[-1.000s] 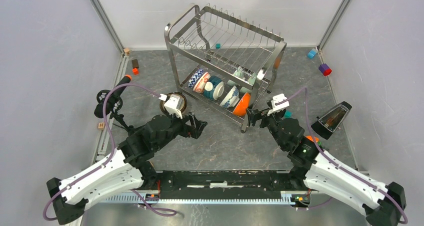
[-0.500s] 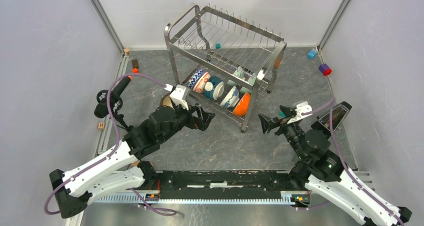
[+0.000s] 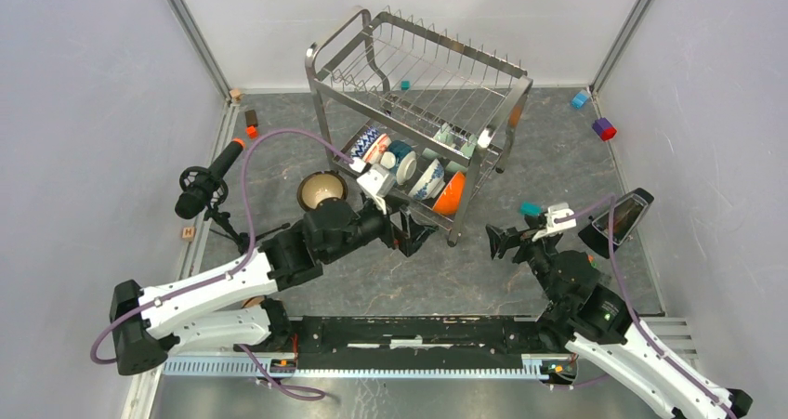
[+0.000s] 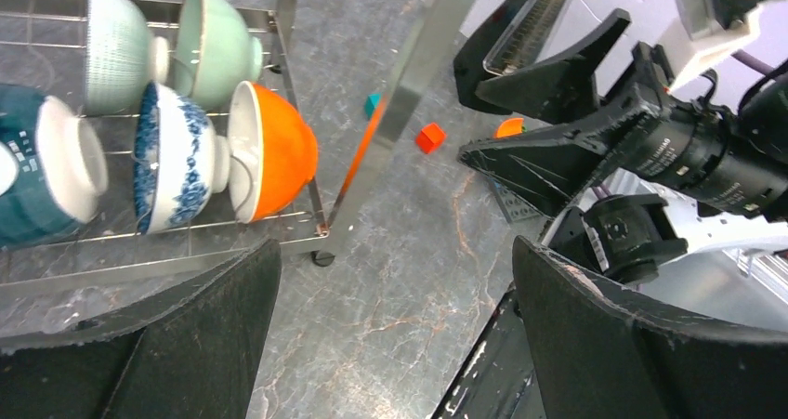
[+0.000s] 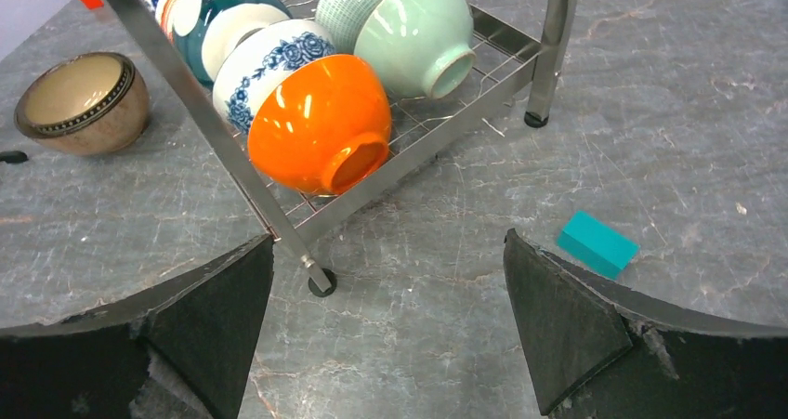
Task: Unload the bowls from the dish rack
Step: Adjust the dish rack at the center of the board.
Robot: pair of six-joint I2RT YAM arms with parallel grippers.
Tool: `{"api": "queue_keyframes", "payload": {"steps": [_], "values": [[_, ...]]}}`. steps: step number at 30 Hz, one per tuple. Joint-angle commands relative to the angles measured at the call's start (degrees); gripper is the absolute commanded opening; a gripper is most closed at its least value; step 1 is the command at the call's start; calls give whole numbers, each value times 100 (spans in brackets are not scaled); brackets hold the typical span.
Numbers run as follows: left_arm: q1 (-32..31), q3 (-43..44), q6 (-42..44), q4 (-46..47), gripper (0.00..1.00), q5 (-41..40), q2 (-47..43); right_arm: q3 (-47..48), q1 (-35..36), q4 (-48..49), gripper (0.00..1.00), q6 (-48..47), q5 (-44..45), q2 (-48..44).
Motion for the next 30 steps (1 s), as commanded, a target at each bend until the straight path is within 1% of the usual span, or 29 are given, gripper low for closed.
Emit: {"api": "queue_keyframes", "payload": {"steps": [1, 5, 10, 13, 15, 18, 23, 26, 30], "values": [[-188, 330, 492, 453, 100, -92, 168, -103, -9, 94, 98, 512, 432, -49], [-189, 195, 204, 318, 100, -314, 142, -263, -9, 92, 97, 873, 416, -89], [-188, -51, -334, -33, 100, -508, 102, -491, -8, 148, 97, 947, 235, -144], [-188, -151, -432, -75, 100, -593, 69, -581, -9, 241, 97, 982, 221, -205], [-189, -230, -412, 176, 100, -504, 74, -624, -9, 304, 97, 993, 172, -238], [-202, -274, -172, 870, 100, -310, 182, -689, -9, 292, 97, 1082, 159, -269], [-330, -347, 554, 2315, 100, -194, 534, -701, -13, 247, 97, 1386, 216, -282], [-412, -289, 1086, 2911, 100, -36, 785, -703, -8, 228, 97, 1455, 161, -311], [-450, -1, 1273, 2941, 100, -152, 1187, -775, -13, 201, 98, 1457, 141, -339]]}}
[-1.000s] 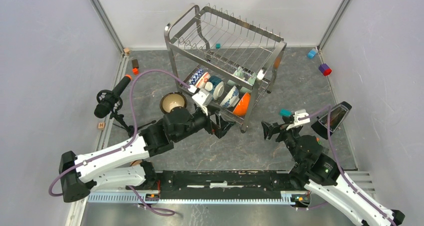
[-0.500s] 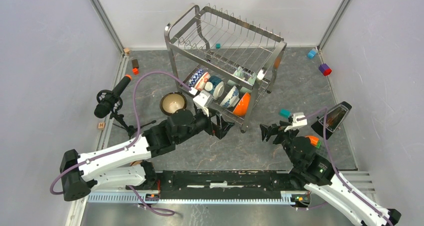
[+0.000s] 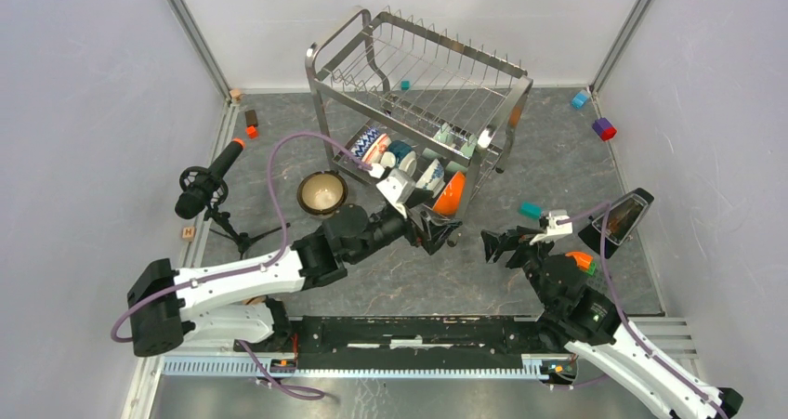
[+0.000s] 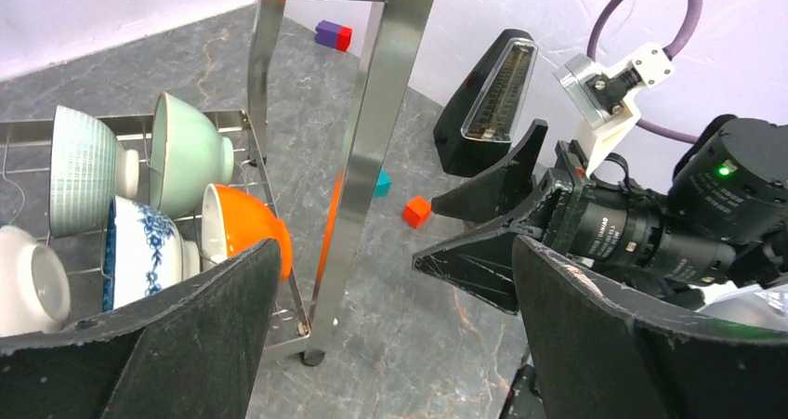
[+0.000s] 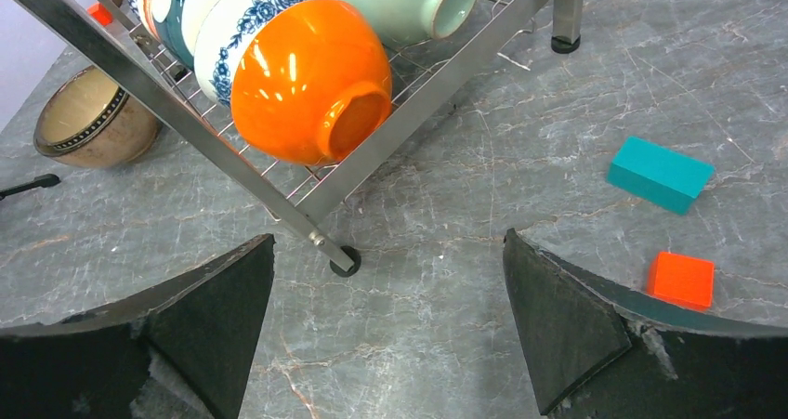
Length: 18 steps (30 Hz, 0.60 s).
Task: Unload the bowls from the dish rack
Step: Adjust the dish rack at the center of the board.
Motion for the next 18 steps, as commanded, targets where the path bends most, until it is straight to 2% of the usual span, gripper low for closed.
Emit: {"api": "queue_keyframes", "payload": {"steps": [1, 6, 10, 16, 18], "values": [[-51, 377, 624, 707, 100, -4, 409, -82, -15, 140, 98, 135, -44, -57], [-59, 609, 409, 854, 100, 91, 910, -131, -7, 100, 98, 220, -126, -15], [-121, 806, 366, 833, 95, 208, 1211, -111, -13, 163, 97, 144, -293, 16], [-157, 865, 548, 870, 94, 78, 1387, 36, -9, 345, 96, -240, -320, -82], [-153, 946, 706, 936, 94, -207, 1523, 84, -10, 349, 96, -310, -292, -130]]}}
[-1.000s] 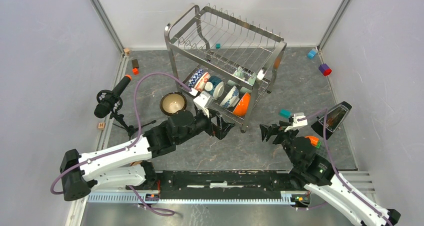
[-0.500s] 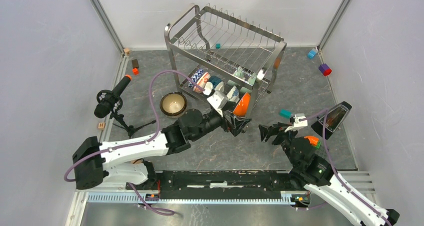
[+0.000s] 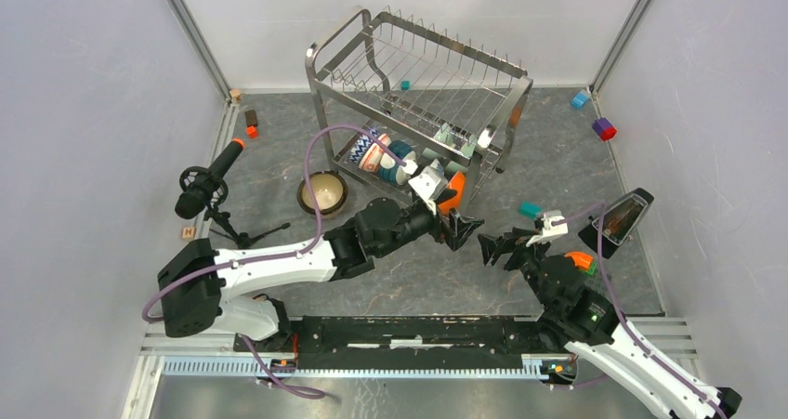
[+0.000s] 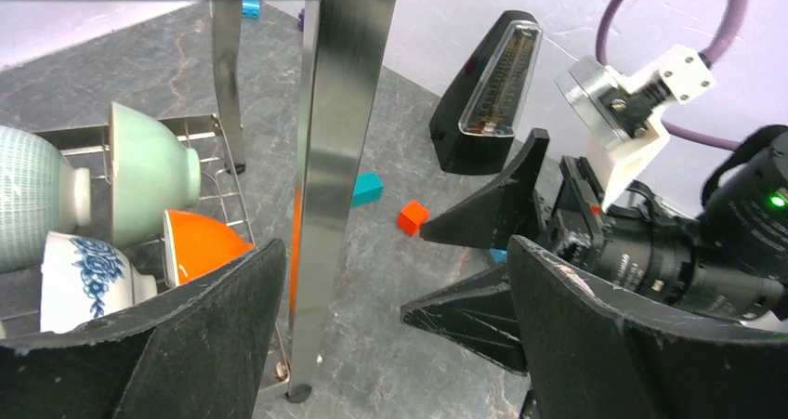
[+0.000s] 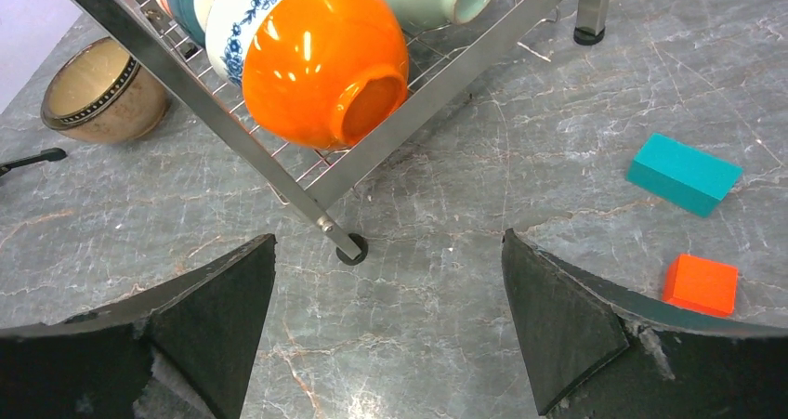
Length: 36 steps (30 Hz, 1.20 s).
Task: Unload the bowls from the dish rack
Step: Adjust the dish rack at the center of the board.
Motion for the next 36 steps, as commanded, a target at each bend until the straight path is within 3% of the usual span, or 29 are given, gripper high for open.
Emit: {"api": "queue_keyframes", "payload": {"steps": [1, 7, 13, 17, 24, 36], "values": [[-24, 398, 602, 471, 92, -572, 294, 226, -12, 324, 96, -290, -12, -127], [-15, 894, 807, 304, 73, -1507, 817, 358, -9, 350, 96, -389, 58, -19], [-5, 1017, 818, 395, 44, -1830, 1105, 510, -3, 322, 95, -419, 93, 218], [21, 977, 921, 567, 33, -1783, 1179, 550, -13, 284, 95, -368, 153, 374], [188, 1156, 1066, 688, 4, -1216, 1386, 443, -9, 291, 94, -207, 260, 364], [465, 2321, 963, 625, 2, -811, 2391, 534, -15, -11, 94, -176, 399, 145]]}}
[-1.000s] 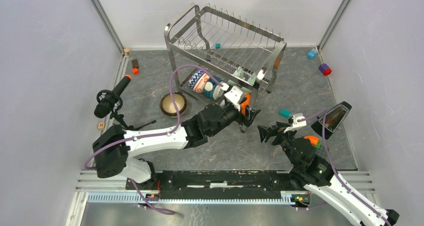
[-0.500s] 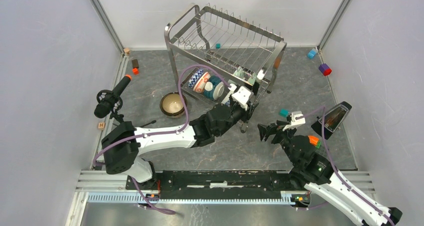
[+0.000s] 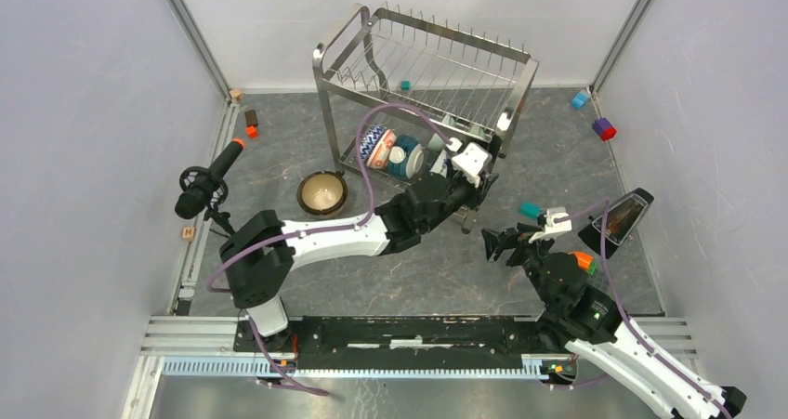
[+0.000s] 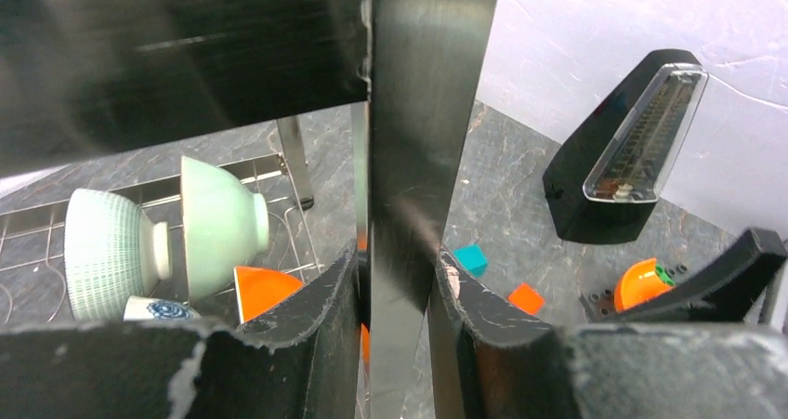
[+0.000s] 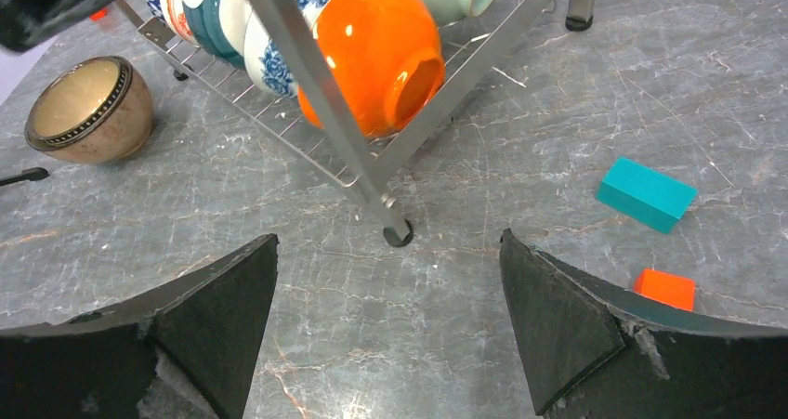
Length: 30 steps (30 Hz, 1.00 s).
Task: Unload the bowls from the dish rack
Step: Adjust the dish rack at the center of the board.
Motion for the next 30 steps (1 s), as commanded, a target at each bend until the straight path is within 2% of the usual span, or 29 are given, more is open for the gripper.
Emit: {"api": "queue_keyframes", "payload": {"steps": [1, 6, 8, 12, 14, 22, 25, 30], "values": [[255, 731, -75, 244, 2, 49, 485, 255, -9, -132, 94, 102, 162, -117], [328, 1355, -38, 120, 7, 44, 1017, 255, -8, -244, 94, 201, 221, -251], [357, 1440, -30, 117, 14, 31, 1104, 277, -8, -285, 95, 222, 266, -280], [353, 1222, -86, 150, 55, 100, 931, 341, -8, -376, 96, 235, 350, -247], [348, 1010, -149, 150, 66, 160, 744, 345, -7, -340, 96, 238, 371, -204], [335, 0, -420, -378, 85, 382, -417, 471, -9, -60, 97, 218, 618, 287], [317, -525, -547, -661, 96, 377, -1055, 513, -9, 323, 96, 96, 760, 658], [311, -1367, -997, -1298, 98, 143, -2257, 428, -9, 1631, 92, -192, 940, 1426]]}}
